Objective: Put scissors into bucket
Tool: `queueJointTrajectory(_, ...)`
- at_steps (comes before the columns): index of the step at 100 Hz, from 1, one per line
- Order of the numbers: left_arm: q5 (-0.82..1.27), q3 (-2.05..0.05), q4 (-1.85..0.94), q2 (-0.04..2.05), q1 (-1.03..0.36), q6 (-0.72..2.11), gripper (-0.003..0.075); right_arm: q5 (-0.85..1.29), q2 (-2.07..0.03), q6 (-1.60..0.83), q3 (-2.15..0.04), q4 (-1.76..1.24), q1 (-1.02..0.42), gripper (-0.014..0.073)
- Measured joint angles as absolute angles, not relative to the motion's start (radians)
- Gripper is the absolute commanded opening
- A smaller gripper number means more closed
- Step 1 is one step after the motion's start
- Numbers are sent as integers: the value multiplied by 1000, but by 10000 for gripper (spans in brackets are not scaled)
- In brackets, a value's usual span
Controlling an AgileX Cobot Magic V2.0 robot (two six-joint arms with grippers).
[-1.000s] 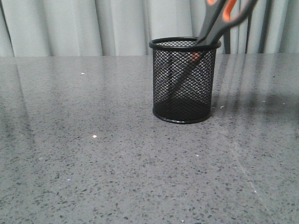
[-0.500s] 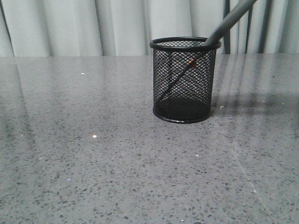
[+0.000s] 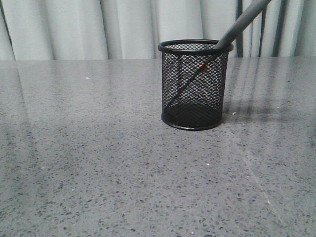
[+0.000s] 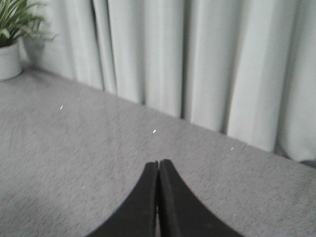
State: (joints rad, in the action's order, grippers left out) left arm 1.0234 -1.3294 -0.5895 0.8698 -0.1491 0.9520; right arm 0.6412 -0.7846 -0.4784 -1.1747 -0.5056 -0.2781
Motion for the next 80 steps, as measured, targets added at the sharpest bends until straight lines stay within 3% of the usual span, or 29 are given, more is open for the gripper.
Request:
queueJointTrajectory(32,571,-831,-632,530,-149,897,-20,303,-476,-478,-738,-506,-278,-52)
queueJointTrajectory(55,374,-479,-728,245,-149,893,-20,263,-271,-478,-474,-506,-276,-52)
queueJointTrajectory(80,287,-262,-770,-3,-149,893,-20,257,-116,-478,-295,-506,-276,-52)
